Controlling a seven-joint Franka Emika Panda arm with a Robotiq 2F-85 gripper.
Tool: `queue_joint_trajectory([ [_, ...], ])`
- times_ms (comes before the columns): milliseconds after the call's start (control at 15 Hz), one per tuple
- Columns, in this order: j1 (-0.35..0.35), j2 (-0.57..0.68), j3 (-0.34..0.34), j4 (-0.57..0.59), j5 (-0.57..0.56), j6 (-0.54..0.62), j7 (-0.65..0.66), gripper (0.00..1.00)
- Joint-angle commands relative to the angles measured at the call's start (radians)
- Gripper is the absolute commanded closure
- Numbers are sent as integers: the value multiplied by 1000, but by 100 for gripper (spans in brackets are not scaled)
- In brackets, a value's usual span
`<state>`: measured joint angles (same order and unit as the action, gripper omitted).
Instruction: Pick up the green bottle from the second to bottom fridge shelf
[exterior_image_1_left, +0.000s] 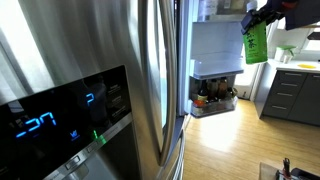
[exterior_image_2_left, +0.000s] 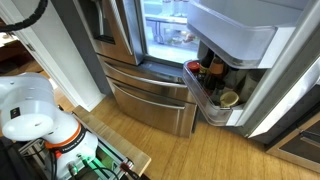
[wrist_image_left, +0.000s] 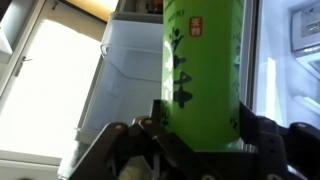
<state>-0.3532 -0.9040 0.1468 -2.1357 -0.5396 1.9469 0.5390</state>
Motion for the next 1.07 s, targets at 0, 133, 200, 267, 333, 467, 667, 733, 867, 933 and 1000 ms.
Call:
queue_joint_trajectory([
  [0, -28, -23, 28, 2, -20, -44, 54, 56],
  [133, -27, -27, 34, 1, -26, -44, 65, 56],
  [200, -27, -27, 36, 1, -29, -42, 69, 56],
  [267, -9, -14, 22, 7, -20, -27, 49, 31],
  [333, -8, -15, 24, 7, -21, -27, 53, 31],
  [467, -8, -15, 26, 7, -23, -27, 56, 31],
  [667, -8, -15, 26, 7, -23, -27, 57, 31],
  [733, -9, -15, 26, 7, -23, -27, 57, 31],
  [867, -9, -15, 26, 7, -23, -27, 57, 31],
  [933, -9, -15, 26, 7, -23, -27, 57, 31],
  [1000, -9, -15, 26, 7, -24, -27, 57, 31],
])
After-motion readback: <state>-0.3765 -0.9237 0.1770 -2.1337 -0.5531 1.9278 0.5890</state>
